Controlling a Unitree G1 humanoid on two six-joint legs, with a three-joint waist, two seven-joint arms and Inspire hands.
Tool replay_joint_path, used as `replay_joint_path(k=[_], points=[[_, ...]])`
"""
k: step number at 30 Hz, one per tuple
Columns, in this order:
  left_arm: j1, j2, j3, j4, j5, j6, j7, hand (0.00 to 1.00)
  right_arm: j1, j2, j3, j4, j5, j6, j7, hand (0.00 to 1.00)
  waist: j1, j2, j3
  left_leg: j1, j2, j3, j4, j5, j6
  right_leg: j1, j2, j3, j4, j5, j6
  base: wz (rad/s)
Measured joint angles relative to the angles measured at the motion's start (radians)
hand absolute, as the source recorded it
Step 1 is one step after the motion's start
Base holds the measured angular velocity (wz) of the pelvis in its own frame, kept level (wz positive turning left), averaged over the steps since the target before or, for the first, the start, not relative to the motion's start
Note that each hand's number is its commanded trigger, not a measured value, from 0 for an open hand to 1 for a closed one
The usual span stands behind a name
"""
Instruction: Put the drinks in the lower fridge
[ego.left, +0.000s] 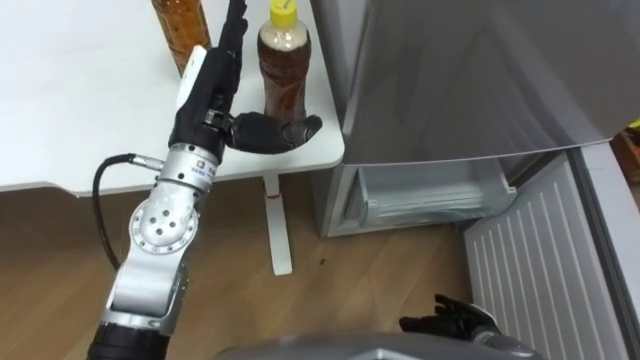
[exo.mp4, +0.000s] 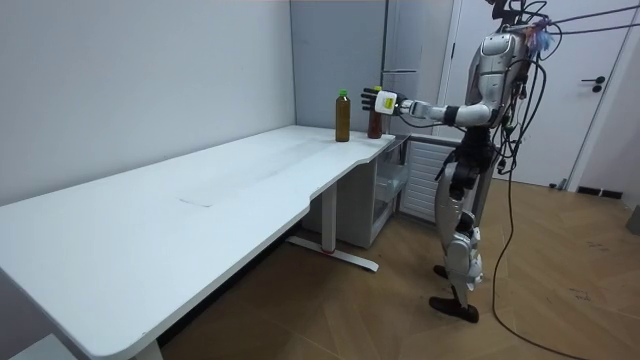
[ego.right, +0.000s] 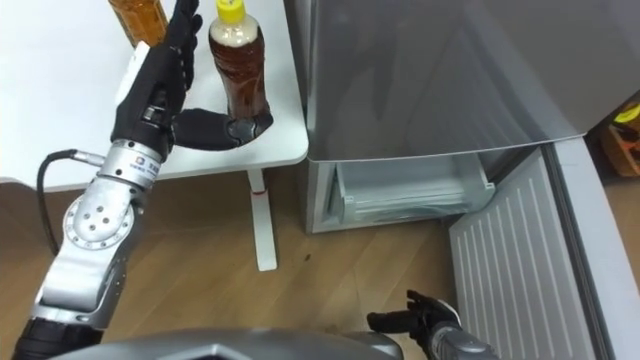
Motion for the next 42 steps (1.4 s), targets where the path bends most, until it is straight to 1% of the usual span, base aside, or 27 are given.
replay_joint_path(k=[1,4,7,9,11,13,17,19,23,24,25,27,28,31,34,38,40,41,42], points=[[0.0,0.0,0.0,0.0,-0.03,0.004,0.0,0.0,0.0,0.0,0.0,0.002,0.001,0.0,-0.001,0.0,0.0,0.002,-0.0001,0.001,0.001,0.001,0.0,0.0,0.0,0.0,0.001,0.001,0.0,0.0,0.0,0.0],[0.0,0.0,0.001,0.0,-0.073,0.02,0.002,0.0,0.0,-0.001,-0.003,0.002,0.0,0.002,-0.001,0.0,-0.002,0.01,-0.0008,0.002,0.001,0.001,0.0,0.0,0.0,0.001,0.001,0.0,0.001,0.0,-0.001,0.0],[0.0,0.0,0.002,0.001,-0.076,0.033,0.001,0.0,-0.002,-0.002,-0.012,0.002,-0.001,0.014,-0.001,0.0,-0.005,0.016,0.0,0.003,0.001,0.003,-0.001,0.0,0.0,0.006,0.001,0.001,0.004,0.001,-0.001,0.0],[0.0,0.0,0.003,0.002,-0.076,0.033,-0.002,0.0,-0.002,-0.002,-0.017,0.002,-0.001,0.015,0.0,0.0,-0.005,0.016,0.0008,0.005,0.001,0.004,-0.001,0.0,0.0,0.008,0.001,0.002,0.004,0.002,-0.002,0.0],[-0.001,0.0,0.008,0.006,-0.085,0.036,-0.005,0.0,-0.001,-0.002,-0.021,-0.001,-0.001,0.017,0.0,0.0,-0.006,0.018,0.0046,0.009,0.001,0.004,-0.002,0.0,0.0,0.014,0.001,0.003,0.003,0.002,-0.002,0.0],[-0.006,0.004,0.022,0.008,-0.135,0.036,-0.007,0.0,0.004,-0.002,-0.021,-0.01,-0.001,0.018,-0.003,0.0,-0.007,0.022,0.0061,0.01,0.001,0.003,-0.008,0.0,0.0,0.014,0.001,0.003,0.002,0.001,-0.002,0.0],[-0.019,0.006,0.032,0.009,-0.197,0.037,-0.006,0.0,0.005,-0.004,-0.021,-0.011,0.003,0.018,-0.009,0.0,-0.008,0.024,0.0065,0.011,0.001,0.004,-0.01,0.0,0.0,0.015,0.002,0.004,0.001,0.001,-0.002,0.0],[-0.037,0.006,0.041,0.019,-0.23,0.043,-0.006,0.0,0.012,-0.006,-0.032,-0.012,0.004,0.021,-0.009,0.0,-0.009,0.028,0.0075,0.011,0.001,0.006,-0.009,0.0,0.0,0.014,0.002,0.006,0.001,0.001,-0.002,0.0],[-0.069,0.006,0.059,0.06,-0.232,0.068,-0.005,0.0,0.026,-0.007,-0.045,-0.043,0.003,0.031,-0.011,0.0,-0.016,0.035,0.006,0.012,0.001,0.01,-0.009,0.0,0.0,0.013,0.003,0.013,0.001,0.001,-0.002,-0.03],[-0.077,0.006,0.063,0.081,-0.233,0.074,-0.003,0.0,0.029,-0.007,-0.051,-0.049,0.003,0.039,-0.011,0.0,-0.025,0.037,0.0051,0.012,0.001,0.01,-0.008,0.0,0.0,0.013,0.002,0.017,0.001,0.001,-0.002,0.0],[-0.084,0.006,0.065,0.098,-0.235,0.088,-0.002,0.0,0.029,-0.007,-0.051,-0.06,0.003,0.044,-0.01,0.0,-0.031,0.039,0.0051,0.012,0.001,0.01,-0.008,0.0,0.0,0.012,0.003,0.021,0.001,0.001,-0.002,0.0],[-0.088,0.006,0.065,0.102,-0.236,0.108,-0.001,0.0,0.033,-0.007,-0.051,-0.075,0.003,0.045,-0.01,0.0,-0.036,0.041,0.0059,0.013,0.001,0.015,-0.007,0.0,0.0,0.007,0.004,0.028,0.003,0.002,-0.002,-0.07],[-0.088,0.005,0.065,0.102,-0.236,0.112,-0.002,0.0,0.032,-0.007,-0.052,-0.075,0.003,0.046,-0.01,0.0,-0.039,0.043,0.0061,0.014,0.001,0.016,-0.006,0.0,0.0,0.007,0.004,0.029,0.003,0.002,-0.002,-0.09],[-0.11,0.005,0.069,0.121,-0.236,0.135,-0.003,0.0,0.032,-0.007,-0.078,-0.085,0.001,0.067,-0.008,0.0,-0.047,0.053,0.0057,0.015,0.002,0.028,-0.007,0.0,0.0,-0.001,0.004,0.033,0.009,0.002,-0.002,-0.08],[-0.14,0.005,0.076,0.122,-0.236,0.147,-0.004,0.0,0.033,-0.007,-0.08,-0.104,-0.003,0.08,-0.007,0.0,-0.058,0.055,0.0068,0.012,0.002,0.029,-0.007,0.0,0.0,-0.007,0.004,0.034,0.02,0.002,-0.002,-0.01],[-0.161,0.005,0.077,0.129,-0.24,0.148,-0.004,0.0,0.042,-0.007,-0.08,-0.124,-0.007,0.088,-0.008,0.0,-0.063,0.056,0.0069,0.016,0.002,0.033,-0.009,0.0,0.0,-0.007,0.004,0.036,0.02,0.002,-0.002,-0.03],[-0.187,0.005,0.078,0.184,-0.249,0.149,-0.005,0.0,0.044,-0.007,-0.081,-0.131,-0.008,0.092,-0.009,0.0,-0.061,0.056,0.0066,0.017,0.002,0.033,-0.01,0.0,0.0,-0.012,0.004,0.035,0.02,0.002,-0.002,0.0],[-0.19,0.005,0.079,0.196,-0.249,0.15,-0.004,0.0,0.044,-0.007,-0.081,-0.134,-0.008,0.095,-0.009,0.0,-0.061,0.056,0.0063,0.016,0.002,0.033,-0.01,0.0,0.0,-0.013,0.005,0.035,0.02,0.002,-0.002,0.0],[-0.193,0.005,0.084,0.215,-0.249,0.159,-0.004,0.0,0.046,-0.007,-0.081,-0.14,-0.008,0.101,-0.01,0.0,-0.061,0.056,0.0064,0.015,0.002,0.033,-0.01,0.0,0.0,-0.015,0.005,0.035,0.02,0.002,-0.002,0.0]])
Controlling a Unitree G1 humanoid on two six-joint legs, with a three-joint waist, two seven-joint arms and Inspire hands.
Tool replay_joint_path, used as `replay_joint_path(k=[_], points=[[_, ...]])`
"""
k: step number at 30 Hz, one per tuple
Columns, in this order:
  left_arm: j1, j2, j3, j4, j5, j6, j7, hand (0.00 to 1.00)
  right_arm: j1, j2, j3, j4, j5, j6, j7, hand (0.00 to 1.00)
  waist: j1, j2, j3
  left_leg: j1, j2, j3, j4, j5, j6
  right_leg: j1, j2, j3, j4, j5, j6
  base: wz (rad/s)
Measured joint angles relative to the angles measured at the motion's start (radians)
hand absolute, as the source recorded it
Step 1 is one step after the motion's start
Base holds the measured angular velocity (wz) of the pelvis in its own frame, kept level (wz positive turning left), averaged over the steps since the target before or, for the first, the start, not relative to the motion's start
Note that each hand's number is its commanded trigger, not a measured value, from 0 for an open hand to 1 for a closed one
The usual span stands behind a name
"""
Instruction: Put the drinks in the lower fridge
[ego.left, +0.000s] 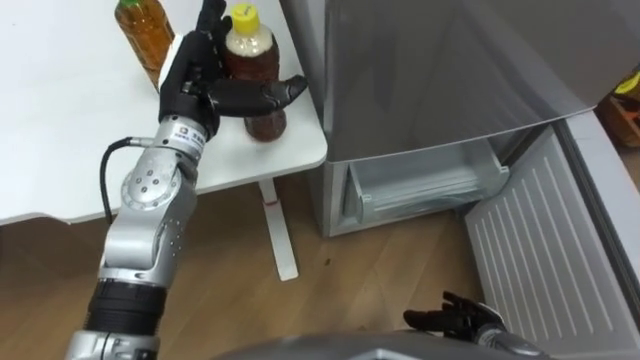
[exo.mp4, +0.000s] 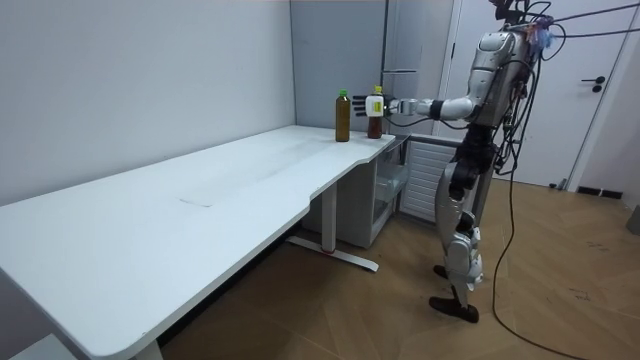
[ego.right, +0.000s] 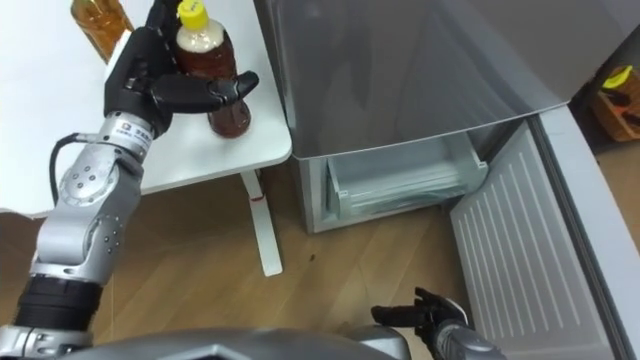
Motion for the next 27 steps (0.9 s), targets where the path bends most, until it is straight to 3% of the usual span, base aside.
replay_joint_path(k=[6,8,9,10,27], points=[[-0.001,0.004,0.033,0.038,-0.002,0.021,0.001,0.0,0.007,-0.001,-0.007,-0.015,-0.003,0.007,0.0,0.0,0.0,0.0,-0.0002,-0.005,0.0,0.0,0.001,0.0,0.0,-0.004,0.0,0.0,-0.002,0.0,0.0,0.0],[-0.004,0.011,0.055,0.038,-0.023,0.021,0.001,0.52,0.01,-0.001,-0.007,-0.013,-0.002,0.007,0.0,0.0,-0.001,0.0,-0.0001,-0.005,0.0,0.0,0.001,0.0,0.0,-0.004,-0.001,0.0,-0.002,0.0,0.0,0.0],[-0.009,0.024,0.056,0.038,-0.023,0.021,0.002,0.85,0.01,-0.001,-0.008,-0.013,-0.002,0.006,0.0,0.0,0.0,0.0,-0.0001,-0.005,0.0,0.0,0.002,0.0,0.0,-0.004,-0.001,0.0,-0.002,0.0,0.0,0.0],[-0.014,0.03,0.056,0.038,-0.023,0.021,0.002,1.0,0.012,-0.001,-0.008,-0.013,-0.002,0.007,0.0,0.0,0.0,0.0,-0.0002,-0.005,0.0,0.0,0.002,0.0,0.0,-0.003,-0.001,0.0,-0.002,0.0,0.0,0.0],[-0.03,0.032,0.063,0.095,-0.022,0.026,0.014,1.0,0.005,-0.004,-0.017,-0.008,-0.003,0.006,0.001,0.0,-0.004,0.004,-0.0006,-0.005,0.0,0.0,0.004,0.0,0.0,-0.005,-0.001,0.0,0.0,0.0,0.0,0.0]])
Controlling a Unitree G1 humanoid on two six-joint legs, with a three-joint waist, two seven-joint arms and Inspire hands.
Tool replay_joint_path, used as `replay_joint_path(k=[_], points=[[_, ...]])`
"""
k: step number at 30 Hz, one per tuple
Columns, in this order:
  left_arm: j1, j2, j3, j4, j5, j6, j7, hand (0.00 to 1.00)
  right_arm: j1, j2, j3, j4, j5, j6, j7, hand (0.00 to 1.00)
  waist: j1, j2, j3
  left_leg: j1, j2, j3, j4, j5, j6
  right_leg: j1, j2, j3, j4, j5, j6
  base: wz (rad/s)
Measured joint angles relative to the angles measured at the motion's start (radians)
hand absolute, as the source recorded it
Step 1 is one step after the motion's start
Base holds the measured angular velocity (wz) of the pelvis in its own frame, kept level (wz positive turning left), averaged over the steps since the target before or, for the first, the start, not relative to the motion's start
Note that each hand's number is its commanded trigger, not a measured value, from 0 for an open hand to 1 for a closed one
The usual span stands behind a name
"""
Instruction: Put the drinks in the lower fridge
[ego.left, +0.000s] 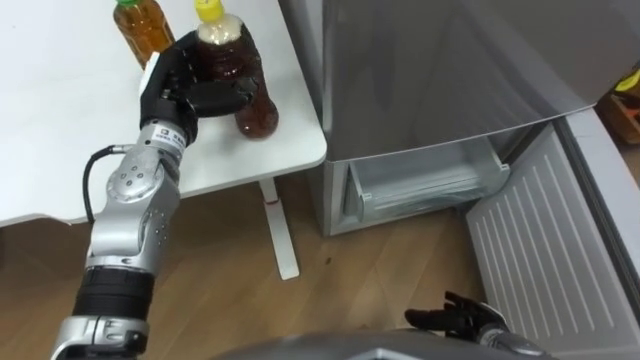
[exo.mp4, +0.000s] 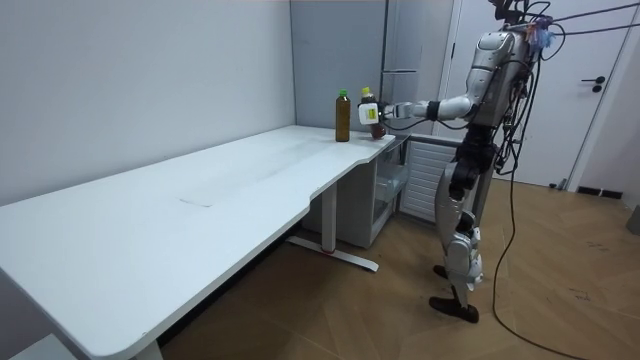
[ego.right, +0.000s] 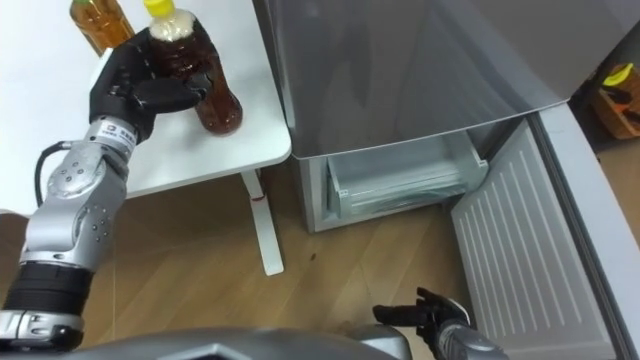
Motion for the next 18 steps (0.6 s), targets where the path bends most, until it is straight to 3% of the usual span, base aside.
replay_joint_path(k=[18], points=[[-0.02,0.002,-0.012,0.003,-0.038,0.017,0.004,1.0,-0.026,0.001,0.001,-0.003,-0.061,0.001,0.01,0.0,-0.025,-0.005,0.0023,-0.017,0.0,-0.003,-0.001,0.0,0.0,-0.012,0.0,-0.002,-0.002,0.0,0.0,0.0]])
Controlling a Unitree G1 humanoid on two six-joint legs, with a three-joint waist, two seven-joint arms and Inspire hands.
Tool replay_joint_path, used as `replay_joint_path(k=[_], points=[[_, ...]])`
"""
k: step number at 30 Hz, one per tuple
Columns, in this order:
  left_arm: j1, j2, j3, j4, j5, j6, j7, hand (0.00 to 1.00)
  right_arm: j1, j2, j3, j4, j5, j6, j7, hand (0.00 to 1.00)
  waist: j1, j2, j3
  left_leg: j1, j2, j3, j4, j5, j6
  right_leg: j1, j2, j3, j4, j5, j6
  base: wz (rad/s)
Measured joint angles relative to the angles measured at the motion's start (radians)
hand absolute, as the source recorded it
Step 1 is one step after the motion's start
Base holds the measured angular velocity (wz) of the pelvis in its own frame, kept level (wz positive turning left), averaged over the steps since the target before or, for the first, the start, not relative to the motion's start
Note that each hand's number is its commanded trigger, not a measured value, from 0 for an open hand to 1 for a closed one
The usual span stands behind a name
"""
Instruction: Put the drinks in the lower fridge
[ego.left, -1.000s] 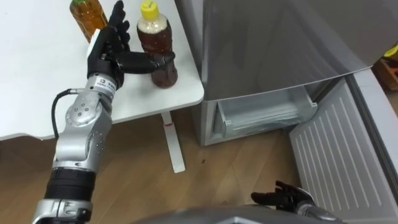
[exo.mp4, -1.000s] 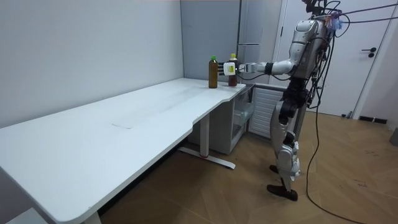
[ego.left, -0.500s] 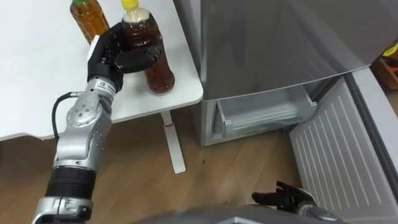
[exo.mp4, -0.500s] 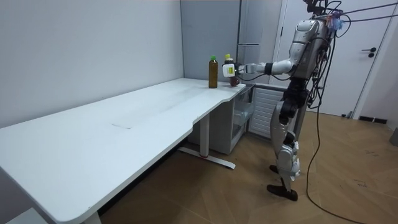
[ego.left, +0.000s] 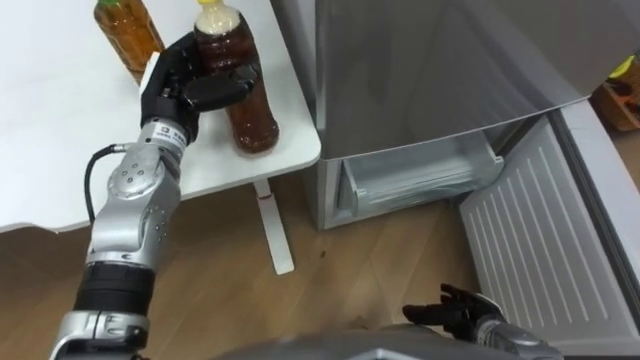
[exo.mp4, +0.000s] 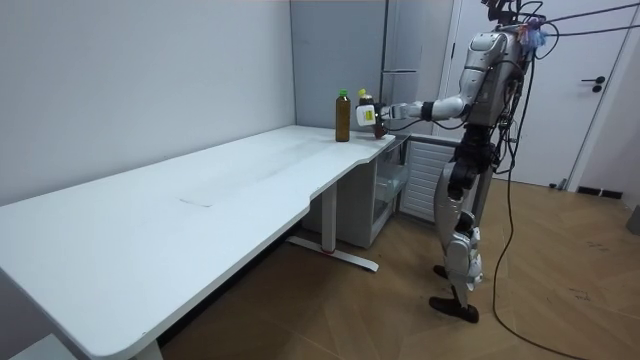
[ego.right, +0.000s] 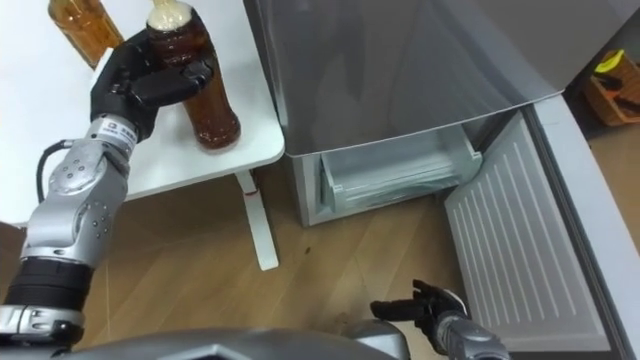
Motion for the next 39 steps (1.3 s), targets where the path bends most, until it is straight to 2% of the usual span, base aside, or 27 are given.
replay_joint_path(k=[3,8,11,17,22,26,30,34,39], points=[[0.0,-0.003,0.0,-0.023,0.003,0.012,0.0,1.0,-0.001,0.001,0.0,-0.003,-0.005,0.001,-0.001,0.0,0.002,-0.002,-0.0011,-0.002,0.0,-0.001,0.001,0.0,0.0,-0.002,0.0,0.001,0.001,0.0,0.0,0.0],[0.002,-0.003,-0.002,-0.104,0.001,0.013,-0.004,1.0,0.003,0.003,0.017,-0.015,-0.003,0.001,-0.003,0.0,0.013,-0.006,-0.004,-0.008,0.0,-0.004,0.005,0.0,0.0,-0.004,0.0,-0.001,0.003,0.0,0.0,0.0],[0.006,-0.013,-0.012,-0.137,-0.006,0.013,-0.022,1.0,0.009,0.001,0.043,-0.016,0.011,0.001,-0.004,0.0,0.04,-0.01,-0.0074,-0.007,0.002,-0.002,0.008,0.0,0.0,-0.003,0.001,-0.001,0.004,0.001,-0.001,0.0],[0.041,-0.022,-0.046,-0.163,-0.159,0.013,-0.028,1.0,0.032,0.002,0.086,-0.064,0.027,0.002,-0.012,0.0,0.09,-0.014,-0.0086,-0.008,0.002,-0.003,0.012,0.0,0.0,-0.004,0.0,-0.002,0.008,0.001,-0.002,0.0],[0.103,-0.027,-0.084,-0.183,-0.181,0.012,-0.044,1.0,0.034,0.025,0.144,-0.123,0.021,0.002,-0.008,0.0,0.118,-0.024,-0.0108,-0.015,-0.001,-0.009,0.021,0.0,0.0,-0.001,-0.005,-0.015,0.009,0.001,-0.002,0.08],[0.152,-0.037,-0.1,-0.183,-0.197,0.011,-0.065,1.0,0.023,0.032,0.18,-0.149,0.019,0.001,0.006,0.0,0.127,-0.026,-0.0117,-0.022,-0.002,-0.026,0.029,0.0,0.0,-0.001,-0.008,-0.028,0.013,0.001,-0.001,0.1],[0.204,-0.036,-0.126,-0.182,-0.204,0.011,-0.085,1.0,0.023,0.031,0.202,-0.189,0.021,0.001,0.041,0.0,0.138,-0.031,-0.0085,-0.03,-0.003,-0.035,0.037,0.0,0.0,-0.001,-0.01,-0.041,0.013,0.0,-0.001,0.09],[0.255,-0.031,-0.171,-0.181,-0.255,0.011,-0.102,1.0,0.02,0.032,0.236,-0.218,0.019,0.002,0.073,0.0,0.144,-0.04,-0.0037,-0.034,-0.007,-0.044,0.039,0.001,0.001,-0.003,-0.018,-0.059,0.019,-0.005,-0.001,0.09],[0.283,-0.028,-0.217,-0.18,-0.261,0.011,-0.128,1.0,0.022,0.04,0.269,-0.316,0.004,0.004,0.105,0.0,0.144,-0.052,-0.0027,-0.064,-0.008,-0.054,0.054,0.001,0.002,-0.019,-0.018,-0.062,0.02,-0.005,0.0,0.06]])
